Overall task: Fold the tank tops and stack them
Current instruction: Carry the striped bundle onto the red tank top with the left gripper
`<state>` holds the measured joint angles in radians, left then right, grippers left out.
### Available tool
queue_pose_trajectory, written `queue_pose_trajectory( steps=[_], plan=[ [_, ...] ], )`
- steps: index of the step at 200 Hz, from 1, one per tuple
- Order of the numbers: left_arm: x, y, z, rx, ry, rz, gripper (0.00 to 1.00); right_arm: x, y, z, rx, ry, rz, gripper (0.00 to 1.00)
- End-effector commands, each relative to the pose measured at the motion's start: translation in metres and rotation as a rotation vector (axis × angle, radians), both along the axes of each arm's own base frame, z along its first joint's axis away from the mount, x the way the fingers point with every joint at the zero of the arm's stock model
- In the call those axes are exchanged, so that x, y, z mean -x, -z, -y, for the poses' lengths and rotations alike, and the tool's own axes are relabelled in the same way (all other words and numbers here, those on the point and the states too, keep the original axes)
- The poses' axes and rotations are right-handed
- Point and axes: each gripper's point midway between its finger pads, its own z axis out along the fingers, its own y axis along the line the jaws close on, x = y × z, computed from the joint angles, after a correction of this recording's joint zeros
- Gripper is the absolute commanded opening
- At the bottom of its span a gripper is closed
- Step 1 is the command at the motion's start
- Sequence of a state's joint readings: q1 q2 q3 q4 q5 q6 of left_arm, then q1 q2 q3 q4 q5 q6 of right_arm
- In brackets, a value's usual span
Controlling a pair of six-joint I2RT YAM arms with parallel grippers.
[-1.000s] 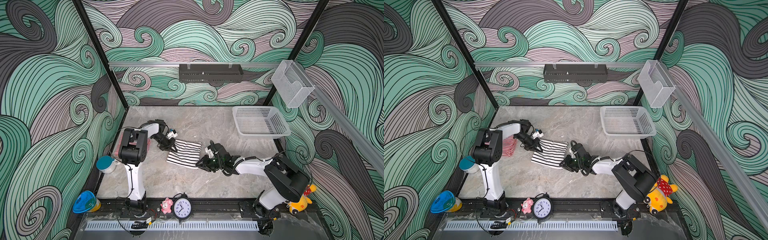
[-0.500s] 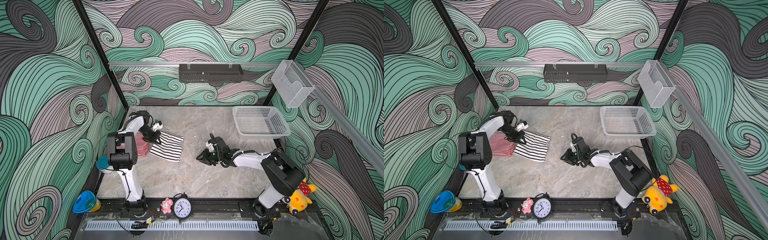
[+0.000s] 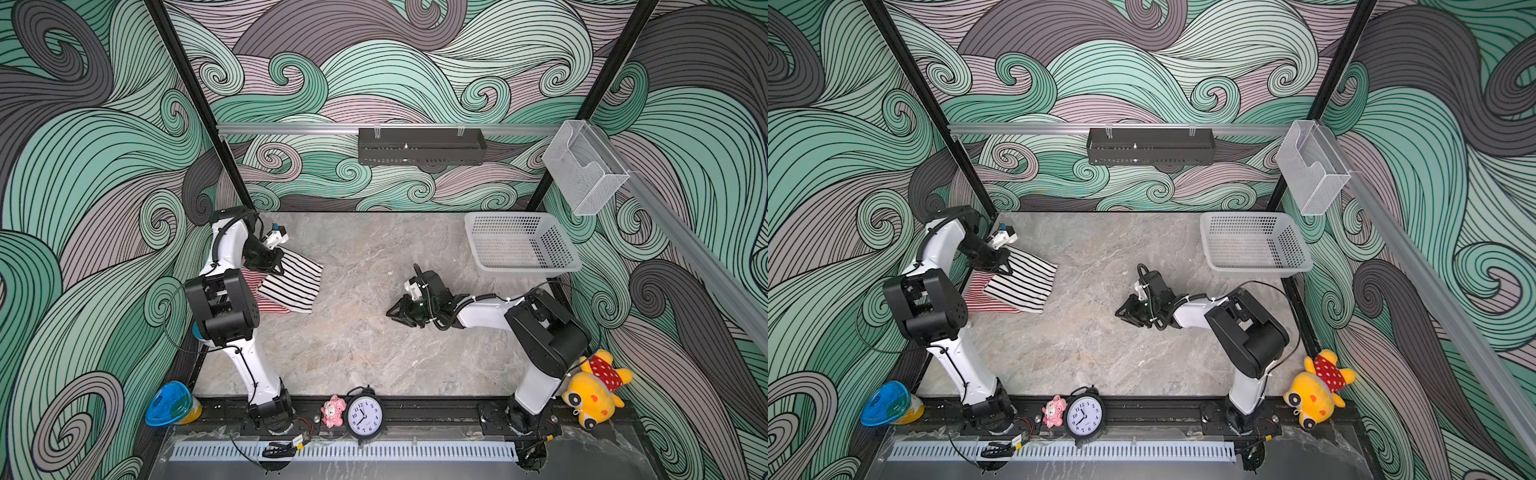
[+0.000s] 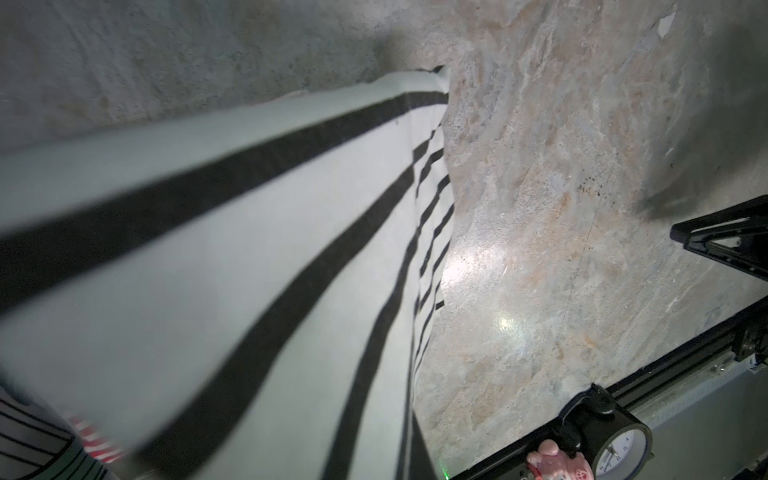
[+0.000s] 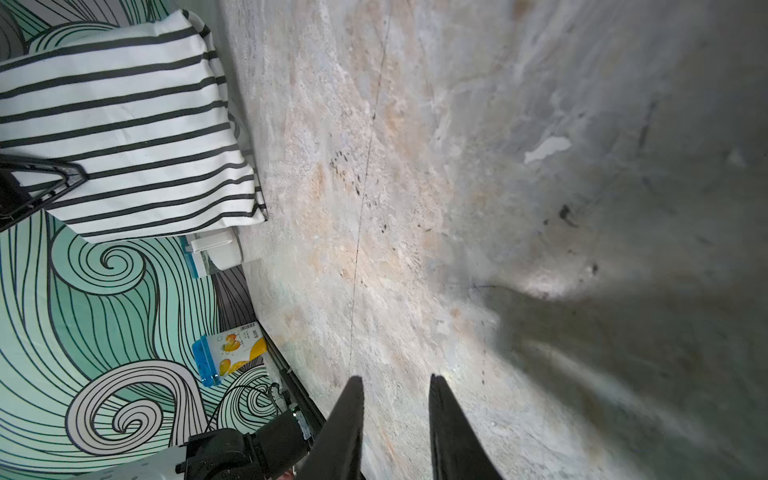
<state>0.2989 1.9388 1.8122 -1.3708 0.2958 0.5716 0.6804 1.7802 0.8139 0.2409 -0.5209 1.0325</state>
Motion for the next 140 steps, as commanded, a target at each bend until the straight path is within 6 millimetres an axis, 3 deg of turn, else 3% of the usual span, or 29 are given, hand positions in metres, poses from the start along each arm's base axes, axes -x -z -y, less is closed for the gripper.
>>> queue_pose_trajectory(
  steps=[1, 72, 140],
  plan=[
    [0.015, -0.016, -0.001, 0.021, 0.04, -0.033, 0.0, -0.002, 0.005, -0.006, -0.016, -0.001, -0.02, 0.29],
    [0.019, -0.04, -0.008, 0.017, 0.06, -0.008, 0.0, -0.004, 0.005, -0.01, -0.018, -0.004, -0.023, 0.29],
    [0.015, -0.049, -0.026, -0.024, 0.062, -0.005, 0.0, -0.003, 0.012, -0.014, -0.022, -0.006, -0.032, 0.28]
  ],
)
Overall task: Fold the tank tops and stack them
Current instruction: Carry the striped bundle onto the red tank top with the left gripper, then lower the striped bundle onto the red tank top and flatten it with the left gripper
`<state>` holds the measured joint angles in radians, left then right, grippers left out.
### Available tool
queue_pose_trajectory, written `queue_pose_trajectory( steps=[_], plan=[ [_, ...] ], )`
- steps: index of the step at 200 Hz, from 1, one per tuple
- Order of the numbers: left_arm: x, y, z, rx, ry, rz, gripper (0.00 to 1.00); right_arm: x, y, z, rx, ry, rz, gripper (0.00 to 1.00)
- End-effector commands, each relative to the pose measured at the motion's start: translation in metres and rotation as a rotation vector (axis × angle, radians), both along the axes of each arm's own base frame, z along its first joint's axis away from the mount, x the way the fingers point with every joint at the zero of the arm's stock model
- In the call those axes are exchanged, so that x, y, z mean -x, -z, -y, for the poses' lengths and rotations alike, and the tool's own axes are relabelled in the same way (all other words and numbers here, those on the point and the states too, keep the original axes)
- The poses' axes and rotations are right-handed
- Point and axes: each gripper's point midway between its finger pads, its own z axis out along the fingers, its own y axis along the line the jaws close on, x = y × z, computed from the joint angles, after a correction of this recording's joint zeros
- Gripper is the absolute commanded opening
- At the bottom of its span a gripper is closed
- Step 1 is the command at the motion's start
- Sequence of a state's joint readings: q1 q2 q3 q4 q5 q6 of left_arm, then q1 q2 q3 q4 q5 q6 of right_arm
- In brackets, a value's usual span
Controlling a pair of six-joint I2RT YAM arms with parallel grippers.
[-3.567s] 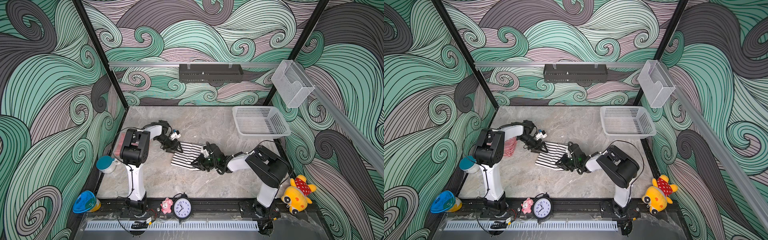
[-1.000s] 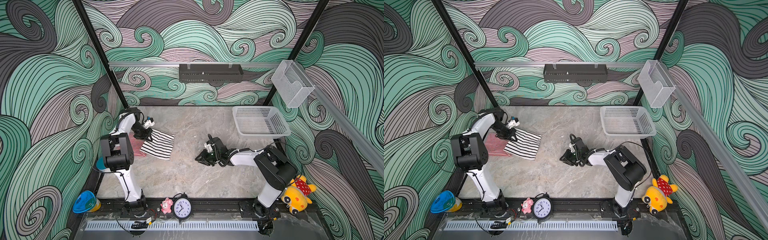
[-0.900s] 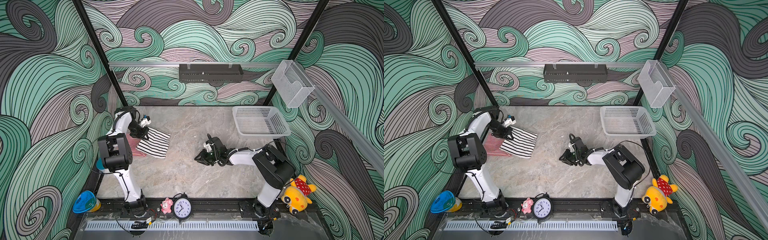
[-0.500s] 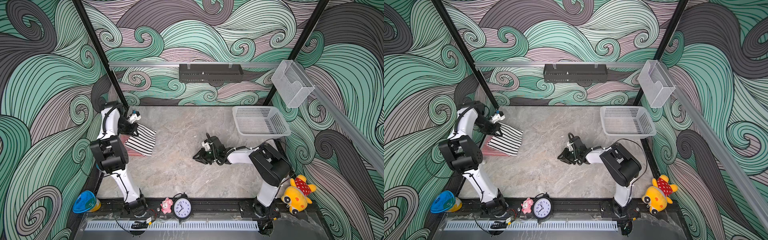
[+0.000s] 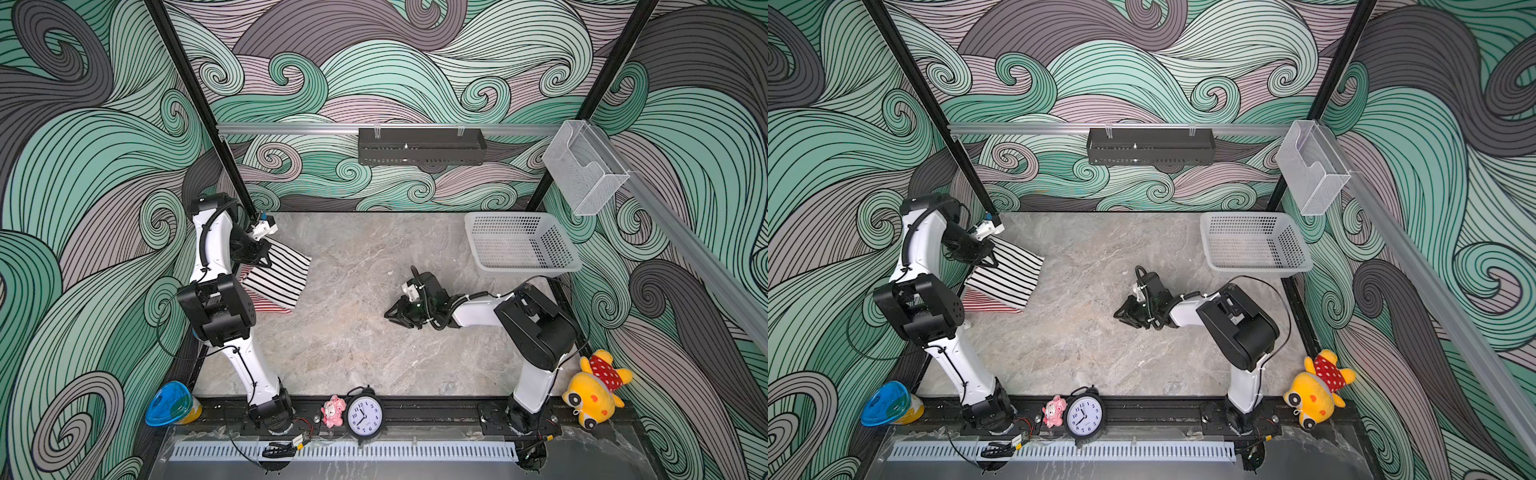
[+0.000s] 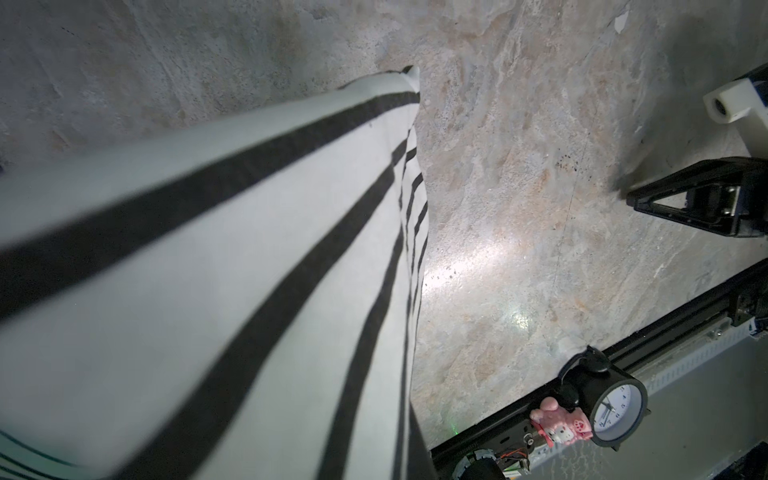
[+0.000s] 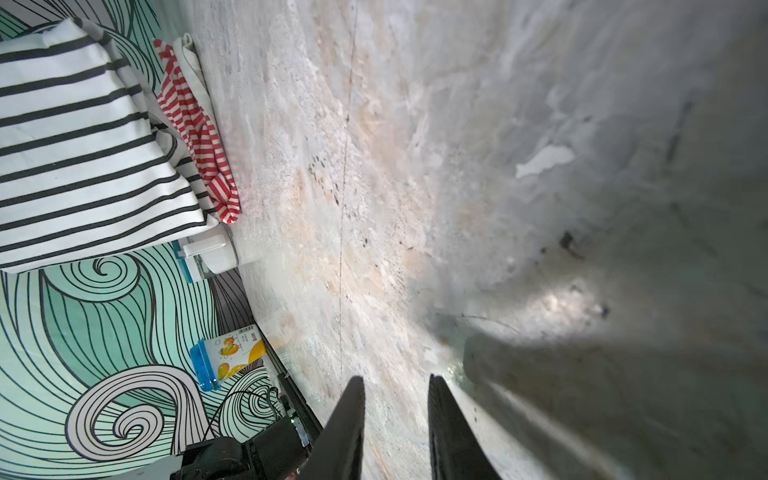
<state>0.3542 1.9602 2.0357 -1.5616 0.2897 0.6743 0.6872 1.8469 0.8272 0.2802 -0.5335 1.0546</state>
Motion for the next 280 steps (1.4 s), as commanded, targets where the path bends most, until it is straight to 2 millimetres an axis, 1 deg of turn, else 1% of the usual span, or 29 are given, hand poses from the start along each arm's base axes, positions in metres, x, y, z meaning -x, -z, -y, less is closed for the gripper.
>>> queue_pose_trajectory(
  steps=[1, 44, 68, 87, 111, 159, 169, 202, 226, 280],
  plan=[
    [0.009, -0.001, -0.006, -0.007, 0.017, -0.042, 0.0, -0.002, -0.003, -0.008, -0.02, -0.004, 0.001, 0.28],
    [0.008, 0.011, -0.018, -0.025, 0.034, -0.078, 0.0, -0.003, -0.001, -0.009, -0.019, -0.002, -0.003, 0.28],
    [0.002, 0.019, -0.026, -0.023, 0.019, -0.076, 0.0, -0.002, -0.001, -0.01, -0.019, -0.005, -0.003, 0.28],
    [-0.004, 0.029, -0.037, -0.03, -0.001, -0.076, 0.0, -0.002, 0.0, -0.01, -0.018, -0.004, -0.004, 0.28],
    [-0.011, 0.041, -0.045, -0.014, -0.029, -0.072, 0.0, 0.0, 0.0, -0.009, -0.017, -0.005, -0.004, 0.28],
    [-0.018, 0.061, -0.061, -0.021, -0.083, -0.065, 0.0, 0.003, 0.0, -0.008, -0.018, -0.002, -0.004, 0.28],
    [-0.021, 0.066, -0.065, -0.031, -0.1, -0.059, 0.02, 0.003, 0.0, -0.008, -0.02, -0.004, -0.005, 0.28],
    [-0.025, 0.082, -0.067, -0.029, -0.112, -0.066, 0.07, 0.005, 0.001, -0.01, -0.026, -0.004, -0.007, 0.28],
    [-0.026, 0.095, -0.074, -0.056, -0.134, -0.076, 0.08, 0.006, 0.0, -0.01, -0.025, -0.007, -0.012, 0.28],
    [-0.025, 0.11, -0.089, -0.11, -0.183, -0.078, 0.1, 0.006, -0.009, -0.012, -0.031, -0.017, -0.007, 0.28]
  ],
)
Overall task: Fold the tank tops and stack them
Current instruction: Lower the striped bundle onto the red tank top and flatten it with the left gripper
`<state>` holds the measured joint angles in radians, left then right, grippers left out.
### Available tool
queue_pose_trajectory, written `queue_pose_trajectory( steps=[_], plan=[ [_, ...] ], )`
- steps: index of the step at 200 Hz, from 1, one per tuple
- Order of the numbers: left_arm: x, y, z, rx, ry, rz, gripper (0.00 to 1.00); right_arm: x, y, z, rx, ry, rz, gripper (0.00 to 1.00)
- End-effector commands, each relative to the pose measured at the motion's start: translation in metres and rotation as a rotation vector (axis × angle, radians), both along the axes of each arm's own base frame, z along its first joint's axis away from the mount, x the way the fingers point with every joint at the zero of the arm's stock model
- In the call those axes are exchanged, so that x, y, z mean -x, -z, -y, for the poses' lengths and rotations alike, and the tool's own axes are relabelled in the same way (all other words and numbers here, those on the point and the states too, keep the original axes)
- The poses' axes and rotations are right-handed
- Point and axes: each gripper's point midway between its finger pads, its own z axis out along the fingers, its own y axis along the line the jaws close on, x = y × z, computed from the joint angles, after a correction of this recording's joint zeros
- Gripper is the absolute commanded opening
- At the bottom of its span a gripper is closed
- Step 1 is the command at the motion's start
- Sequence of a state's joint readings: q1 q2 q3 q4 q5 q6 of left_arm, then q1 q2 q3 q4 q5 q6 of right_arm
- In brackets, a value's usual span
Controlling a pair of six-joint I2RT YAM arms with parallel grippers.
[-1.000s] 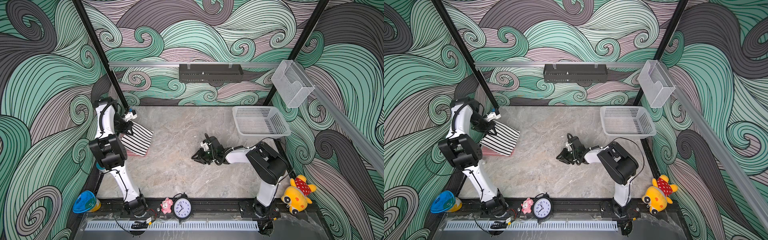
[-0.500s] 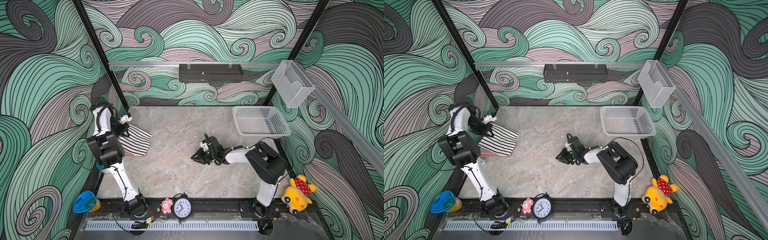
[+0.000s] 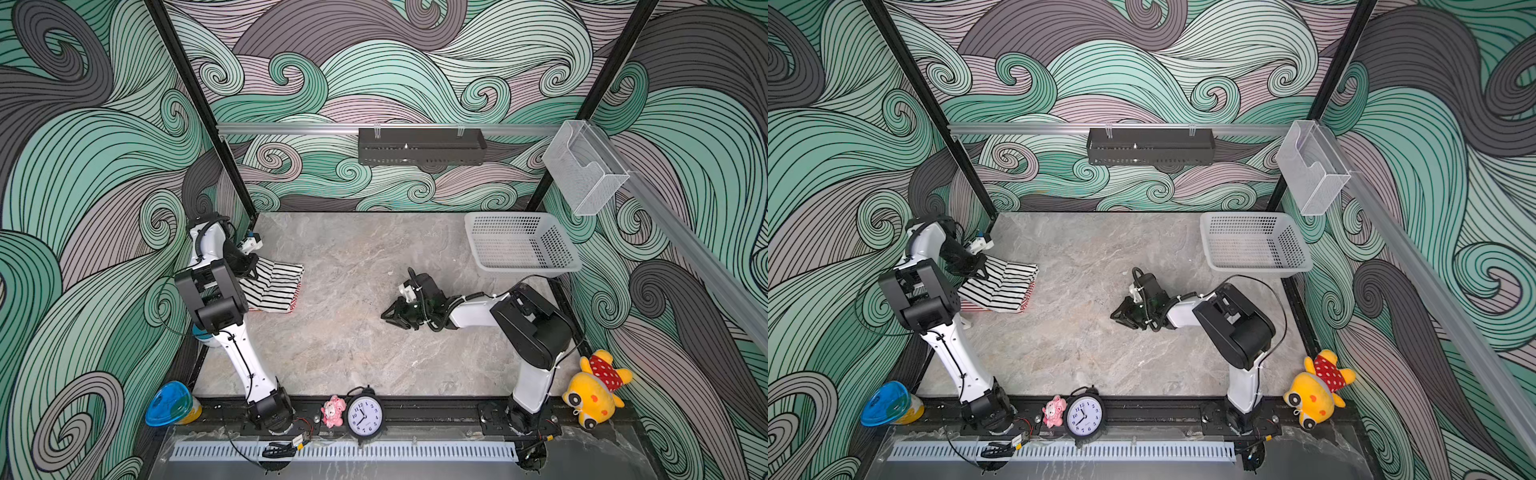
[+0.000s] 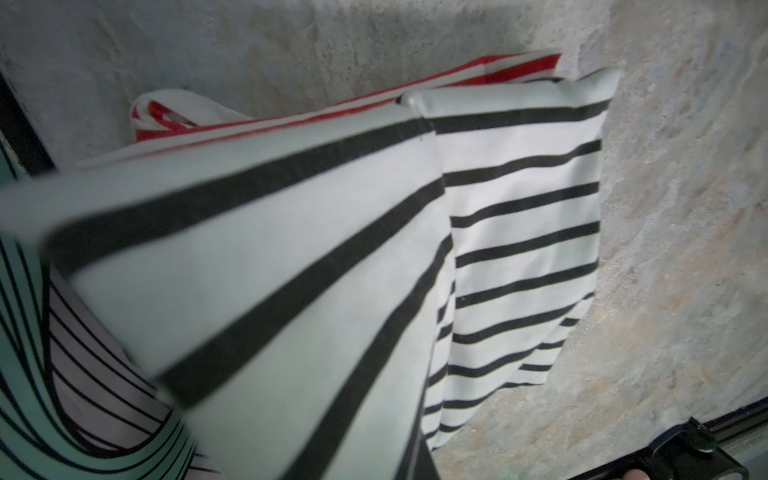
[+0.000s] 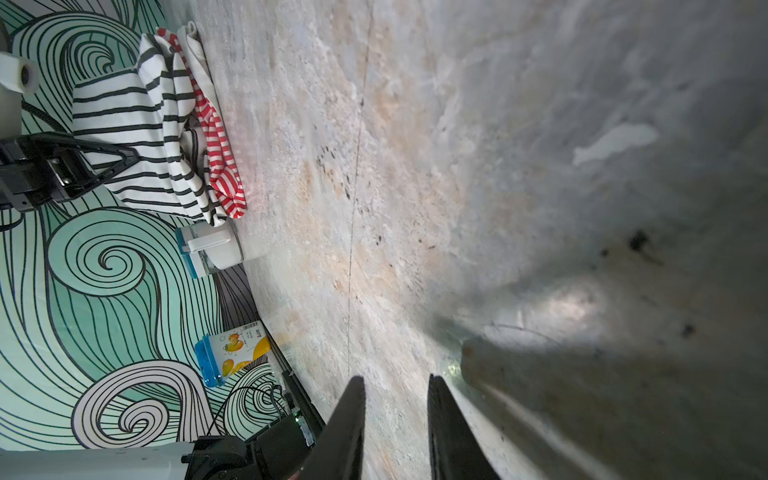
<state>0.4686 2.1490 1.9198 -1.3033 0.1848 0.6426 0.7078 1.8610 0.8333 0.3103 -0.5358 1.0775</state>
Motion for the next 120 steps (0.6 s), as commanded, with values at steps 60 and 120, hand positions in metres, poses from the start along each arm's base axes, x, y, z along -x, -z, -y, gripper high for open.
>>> queue_pose_trajectory(
  steps=[60, 120],
  plan=[
    [-0.006, 0.008, -0.031, -0.155, -0.082, 0.073, 0.29, 0.004, -0.011, -0.012, -0.021, -0.037, -0.008, 0.28],
    [-0.006, -0.02, -0.072, -0.388, -0.202, 0.162, 0.47, 0.006, -0.015, -0.021, -0.029, -0.065, -0.003, 0.29]
  ],
)
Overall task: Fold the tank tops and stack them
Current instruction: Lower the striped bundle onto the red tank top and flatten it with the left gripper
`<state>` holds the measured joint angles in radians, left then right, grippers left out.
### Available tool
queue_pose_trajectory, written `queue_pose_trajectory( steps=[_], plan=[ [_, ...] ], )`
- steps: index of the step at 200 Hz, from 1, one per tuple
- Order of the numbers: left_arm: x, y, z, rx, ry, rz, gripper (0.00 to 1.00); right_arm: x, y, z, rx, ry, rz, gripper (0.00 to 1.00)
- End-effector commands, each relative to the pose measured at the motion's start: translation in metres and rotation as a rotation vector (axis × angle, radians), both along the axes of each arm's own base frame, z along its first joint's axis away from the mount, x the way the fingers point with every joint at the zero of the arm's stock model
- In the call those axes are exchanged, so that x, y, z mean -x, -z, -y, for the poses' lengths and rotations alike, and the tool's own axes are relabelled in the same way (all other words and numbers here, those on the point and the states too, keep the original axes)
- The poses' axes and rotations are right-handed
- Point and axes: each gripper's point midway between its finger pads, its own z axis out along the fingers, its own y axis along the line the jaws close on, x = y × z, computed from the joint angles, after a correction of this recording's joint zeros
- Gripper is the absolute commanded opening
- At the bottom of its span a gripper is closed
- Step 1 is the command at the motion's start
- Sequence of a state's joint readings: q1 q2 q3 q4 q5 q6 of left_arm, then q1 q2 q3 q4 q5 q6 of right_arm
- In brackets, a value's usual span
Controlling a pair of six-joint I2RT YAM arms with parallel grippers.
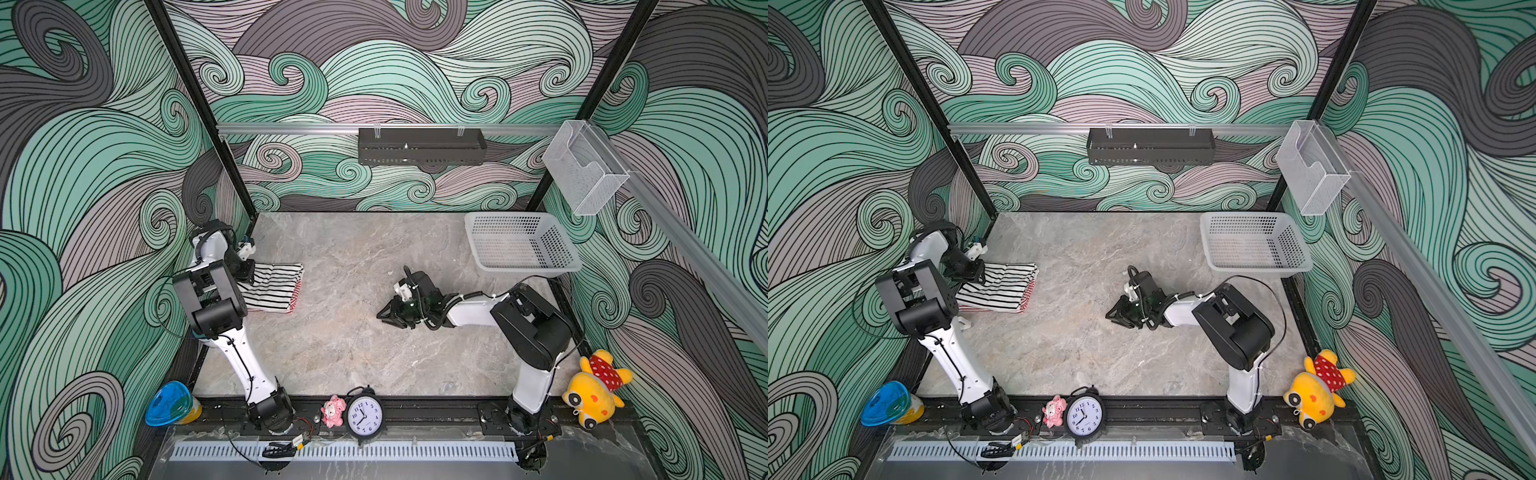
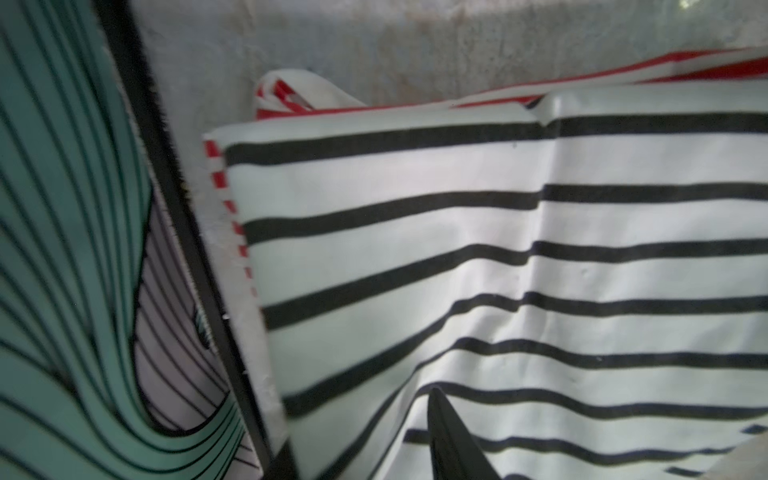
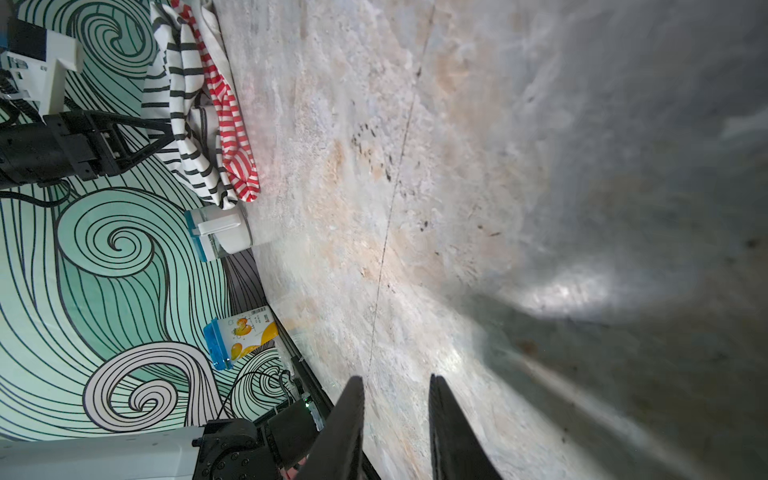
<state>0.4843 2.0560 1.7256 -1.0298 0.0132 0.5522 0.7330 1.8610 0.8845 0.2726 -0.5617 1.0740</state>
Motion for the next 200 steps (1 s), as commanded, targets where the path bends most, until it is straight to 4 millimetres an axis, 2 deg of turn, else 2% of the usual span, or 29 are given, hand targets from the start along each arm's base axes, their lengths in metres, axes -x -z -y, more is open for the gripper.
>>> queue_pose_trajectory(
  steps=[1, 21, 43, 57, 82, 96, 118, 153, 200],
  plan=[
    [-0.005, -0.034, -0.031, -0.173, -0.086, 0.095, 0.47, 0.002, -0.002, -0.006, -0.007, -0.021, -0.004, 0.29],
    [-0.004, -0.046, -0.042, -0.253, -0.109, 0.137, 0.48, 0.002, -0.001, -0.007, -0.007, -0.023, -0.006, 0.29],
    [-0.002, -0.051, -0.025, -0.193, -0.063, 0.16, 0.46, 0.001, 0.0, -0.008, -0.005, -0.02, -0.009, 0.29],
    [0.002, -0.049, -0.003, -0.091, -0.018, 0.158, 0.36, 0.001, 0.001, -0.008, -0.005, -0.018, -0.01, 0.29],
    [0.005, -0.047, 0.023, 0.033, 0.015, 0.165, 0.07, 0.0, 0.002, -0.009, -0.005, -0.012, -0.013, 0.29],
    [0.006, -0.04, 0.028, 0.07, 0.021, 0.15, 0.01, 0.0, 0.003, -0.01, -0.008, -0.01, -0.016, 0.29],
    [0.003, -0.025, 0.025, 0.081, 0.002, 0.112, 0.0, -0.001, 0.002, -0.01, -0.01, -0.008, -0.015, 0.29],
    [0.002, 0.002, 0.002, -0.003, -0.028, 0.052, 0.0, 0.0, -0.002, -0.008, -0.003, -0.01, -0.008, 0.29],
    [0.006, 0.02, -0.022, -0.124, -0.062, 0.019, 0.0, 0.002, 0.001, -0.007, -0.002, -0.011, -0.015, 0.29]
  ],
)
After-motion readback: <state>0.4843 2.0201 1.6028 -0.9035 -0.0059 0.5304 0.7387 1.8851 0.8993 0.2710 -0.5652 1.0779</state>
